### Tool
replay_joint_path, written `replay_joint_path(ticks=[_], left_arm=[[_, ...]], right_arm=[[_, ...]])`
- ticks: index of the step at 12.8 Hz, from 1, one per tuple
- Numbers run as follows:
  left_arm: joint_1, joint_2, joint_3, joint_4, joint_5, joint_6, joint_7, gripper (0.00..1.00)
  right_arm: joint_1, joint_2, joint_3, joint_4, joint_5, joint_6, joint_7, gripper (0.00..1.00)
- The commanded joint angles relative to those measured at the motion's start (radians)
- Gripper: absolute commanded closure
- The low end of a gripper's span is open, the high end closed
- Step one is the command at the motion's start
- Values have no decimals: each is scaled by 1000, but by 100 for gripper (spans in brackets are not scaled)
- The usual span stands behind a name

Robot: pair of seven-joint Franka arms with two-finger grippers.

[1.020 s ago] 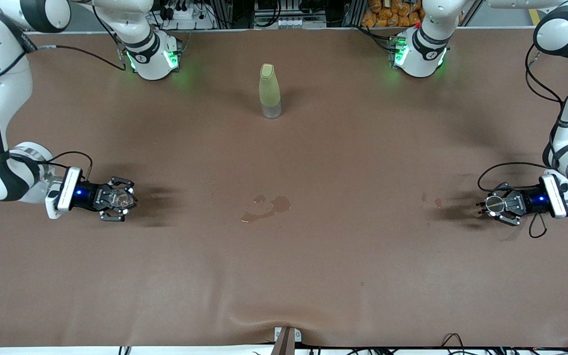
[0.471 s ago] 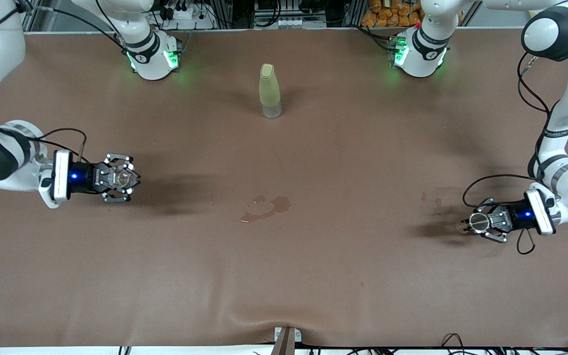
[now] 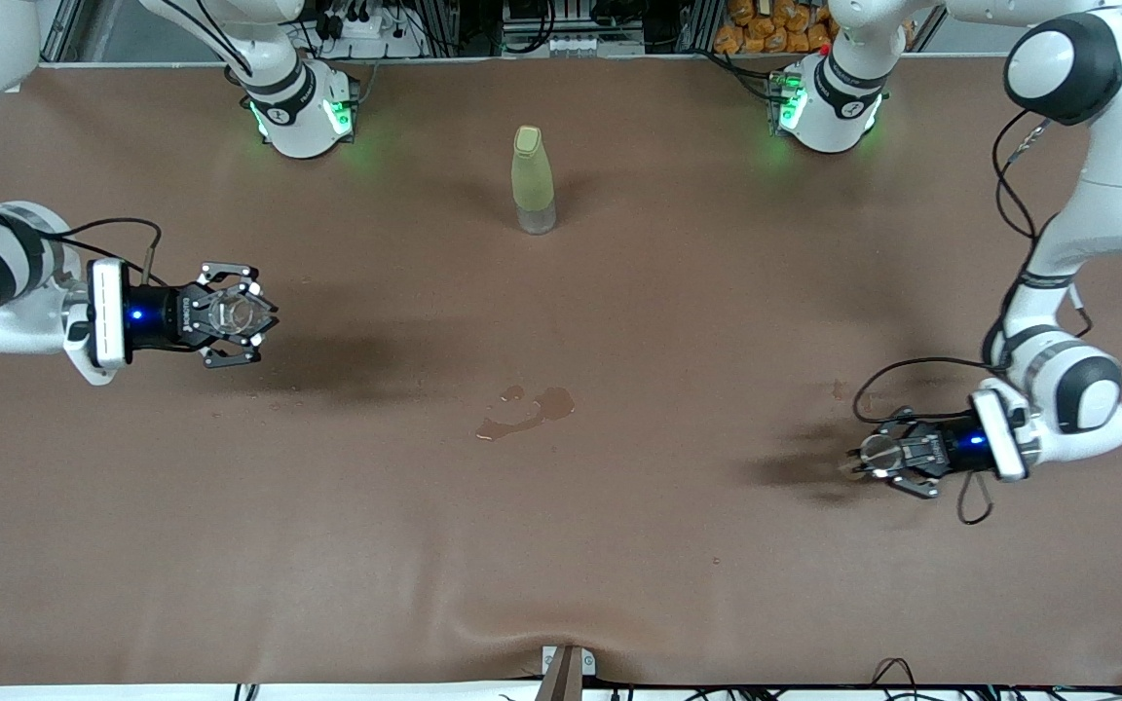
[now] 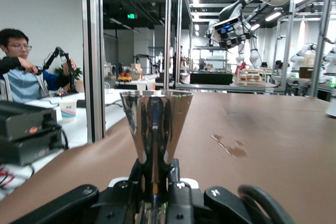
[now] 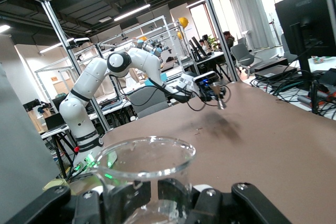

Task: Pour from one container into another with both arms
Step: 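Lift the jigger with the left gripper while the right gripper lifts the beaker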

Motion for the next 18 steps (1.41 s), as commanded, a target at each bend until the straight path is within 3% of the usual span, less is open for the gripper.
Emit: replay_joint_path(ticks=[1, 6, 11, 15, 18], left_arm=[[-155, -17, 3, -59, -212, 122, 108, 100], [-371, -15, 6, -47, -373, 211, 121, 100], [-591, -11, 14, -15, -388, 453, 139, 100], [-712, -1, 18, 27, -477, 498, 141, 100], [-723, 9, 18, 18, -500, 495, 209, 100]], right_arm=[[16, -43, -7, -32, 11, 4, 6, 100], [65, -44, -7, -31, 57, 10, -2, 100], [150, -43, -10, -57, 143, 107, -7, 100], [230, -40, -10, -97, 249, 203, -59, 100], [283, -34, -10, -106, 316, 253, -82, 100]])
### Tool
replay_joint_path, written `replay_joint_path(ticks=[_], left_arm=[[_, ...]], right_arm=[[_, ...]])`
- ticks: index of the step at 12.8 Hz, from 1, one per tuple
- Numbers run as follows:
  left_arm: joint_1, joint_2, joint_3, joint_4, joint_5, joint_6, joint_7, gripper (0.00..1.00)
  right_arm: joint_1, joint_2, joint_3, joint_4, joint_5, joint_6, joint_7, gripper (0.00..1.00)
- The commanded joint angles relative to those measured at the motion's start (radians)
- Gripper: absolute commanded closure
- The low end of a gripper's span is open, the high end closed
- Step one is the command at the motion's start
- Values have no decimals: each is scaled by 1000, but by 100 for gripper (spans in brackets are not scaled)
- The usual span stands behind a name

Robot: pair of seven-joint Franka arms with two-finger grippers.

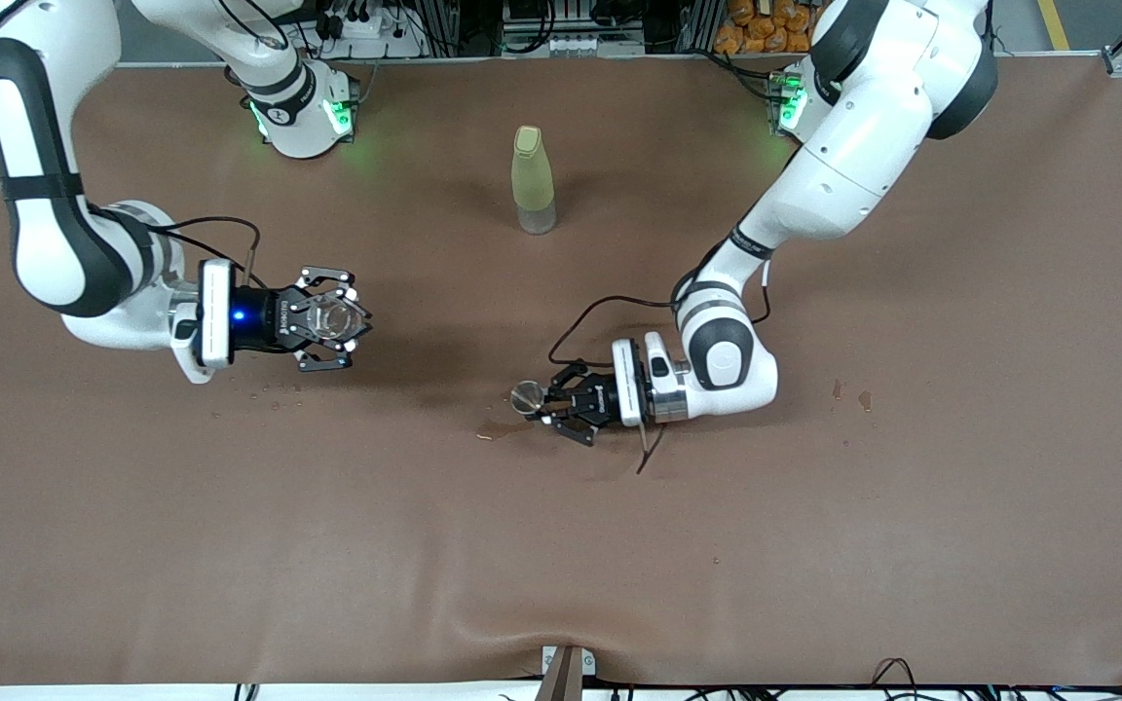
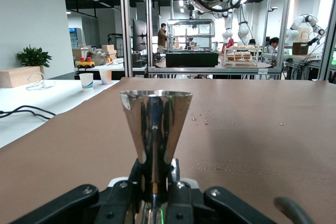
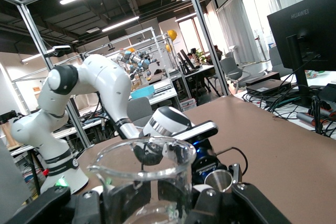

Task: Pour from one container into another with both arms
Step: 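Bring the beaker and the jigger together above the table center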

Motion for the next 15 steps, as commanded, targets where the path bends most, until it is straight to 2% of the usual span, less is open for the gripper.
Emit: replay_joint_path(ticks=[1, 6, 8, 15], left_arm=[[-9, 14, 7, 2, -62, -1, 90, 100], [-89, 56, 7, 23, -247, -13, 211, 100], [-111, 68, 8, 30, -327, -64, 283, 100], [-131, 68, 13, 27, -328, -62, 284, 100]], right_arm=[[57, -22, -12, -29, 84, 53, -48, 100], [140, -5, -9, -27, 176, 105, -147, 100], [177, 10, -9, -27, 222, 127, -197, 100], [283, 78, -7, -26, 389, 181, -329, 100]])
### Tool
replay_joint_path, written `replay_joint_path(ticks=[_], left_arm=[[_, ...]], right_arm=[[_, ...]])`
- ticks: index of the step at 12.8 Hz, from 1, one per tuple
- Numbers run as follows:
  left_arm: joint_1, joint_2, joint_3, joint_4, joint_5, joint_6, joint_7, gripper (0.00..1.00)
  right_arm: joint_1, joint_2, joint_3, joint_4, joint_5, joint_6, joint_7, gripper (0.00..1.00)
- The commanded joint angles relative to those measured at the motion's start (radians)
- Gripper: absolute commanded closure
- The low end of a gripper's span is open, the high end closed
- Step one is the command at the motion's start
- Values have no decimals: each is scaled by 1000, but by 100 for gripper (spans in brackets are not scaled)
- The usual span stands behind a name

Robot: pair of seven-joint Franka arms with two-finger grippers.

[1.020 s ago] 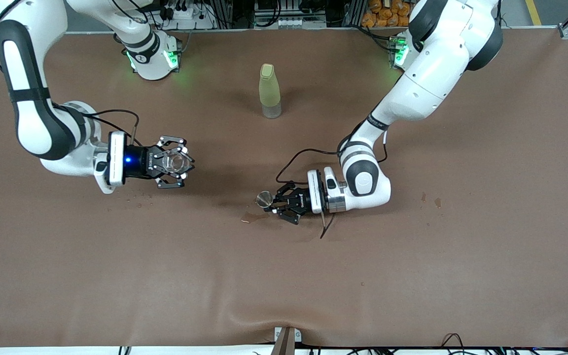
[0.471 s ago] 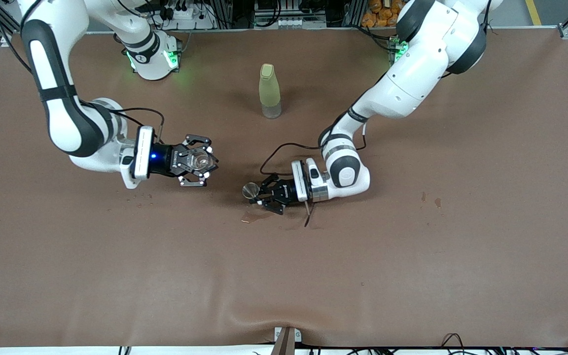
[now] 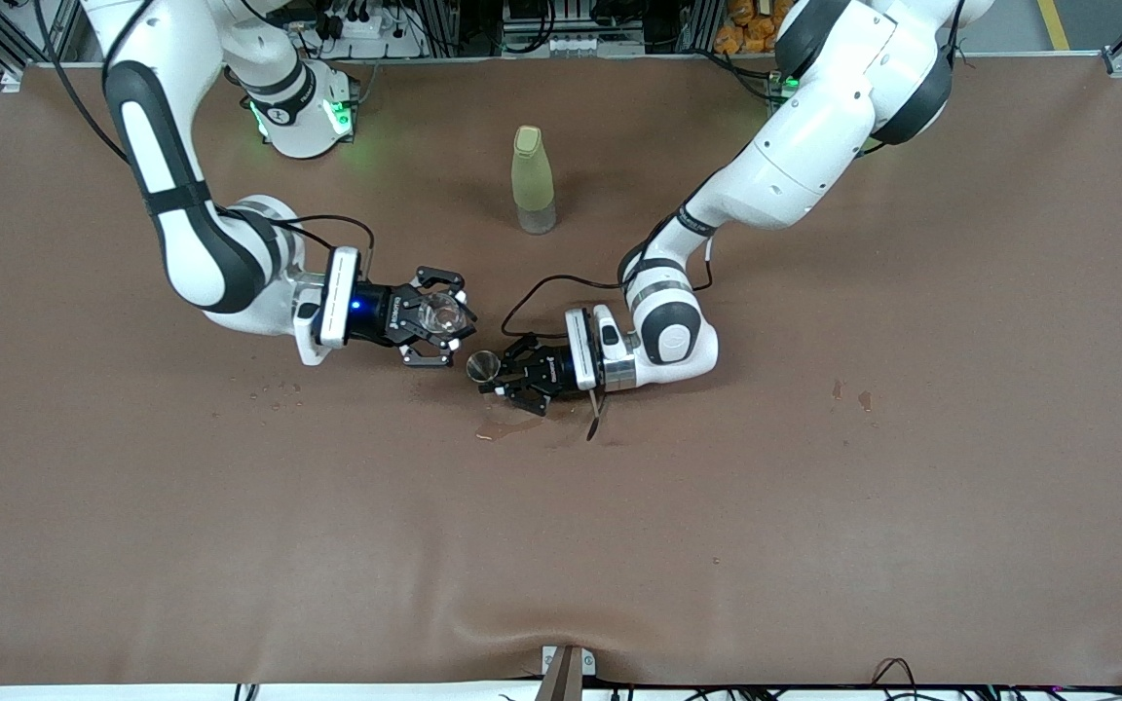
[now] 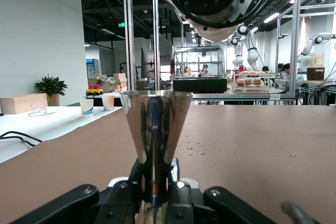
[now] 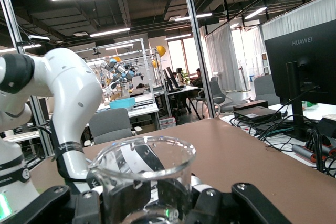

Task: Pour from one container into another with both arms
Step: 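Bring the beaker and the jigger together above the table center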

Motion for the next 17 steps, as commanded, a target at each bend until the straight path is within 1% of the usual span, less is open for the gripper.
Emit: replay_joint_path(ticks=[1, 5, 7, 14, 17], left_arm=[[-10, 11, 6, 14, -37, -14, 82, 100], [-10, 12, 6, 9, -42, -14, 85, 100], [-13, 12, 6, 9, -43, -13, 84, 100], [-7, 12, 6, 7, -39, -11, 85, 100], [-4, 11, 6, 7, -37, -11, 85, 100]], right_arm=[[33, 19, -8, -2, 68, 13, -49, 100], [68, 69, -8, 3, 145, 11, -121, 100], [82, 86, -8, 1, 160, 11, -147, 100], [88, 89, 0, -34, 161, 8, -141, 100], [87, 86, 0, -45, 161, 2, -54, 100]])
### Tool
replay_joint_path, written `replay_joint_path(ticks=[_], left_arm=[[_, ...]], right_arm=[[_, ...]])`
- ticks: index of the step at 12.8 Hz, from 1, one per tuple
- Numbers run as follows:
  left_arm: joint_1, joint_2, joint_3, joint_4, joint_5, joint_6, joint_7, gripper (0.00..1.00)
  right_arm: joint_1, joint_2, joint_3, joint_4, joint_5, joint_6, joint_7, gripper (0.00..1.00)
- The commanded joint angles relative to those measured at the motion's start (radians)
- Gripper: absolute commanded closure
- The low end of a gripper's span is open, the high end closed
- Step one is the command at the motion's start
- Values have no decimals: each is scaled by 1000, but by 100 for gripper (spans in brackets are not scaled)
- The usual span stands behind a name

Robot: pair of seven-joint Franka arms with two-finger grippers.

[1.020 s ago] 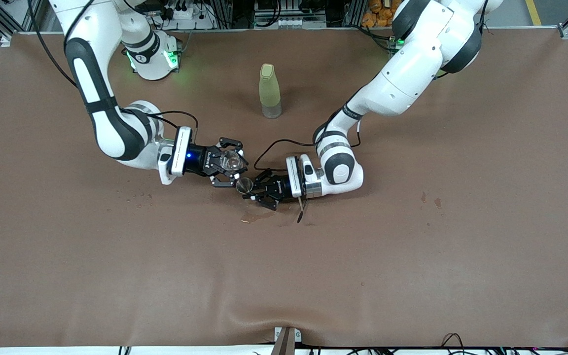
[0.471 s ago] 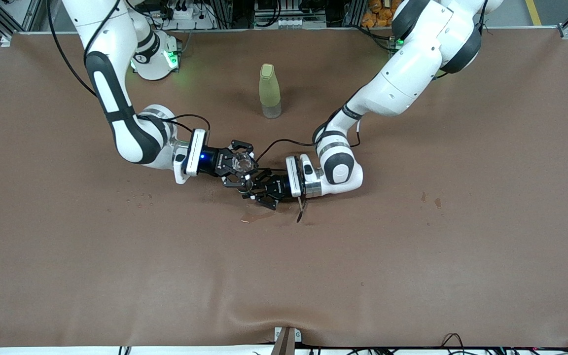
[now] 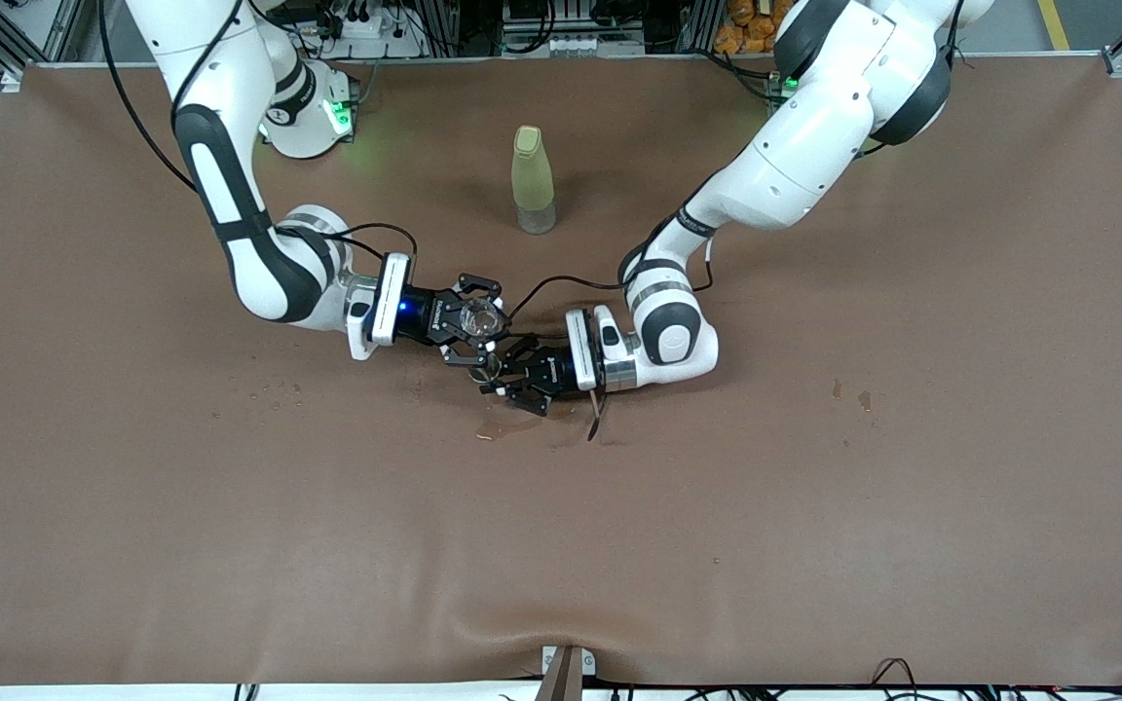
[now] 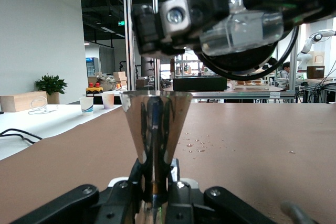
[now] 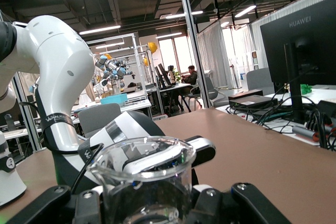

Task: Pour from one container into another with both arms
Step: 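Tilt the glass beaker with the right gripper over the held jigger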

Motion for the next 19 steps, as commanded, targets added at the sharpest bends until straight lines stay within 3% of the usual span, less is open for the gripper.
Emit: replay_joint_path(ticks=[1, 19], left_arm=[[-1, 7, 0, 6, -37, -11, 85, 100], [2, 9, 15, 3, -31, -11, 93, 100]], right_arm=[[9, -12, -4, -14, 28, -8, 74, 100], [9, -43, -3, -14, 27, -24, 555, 100]])
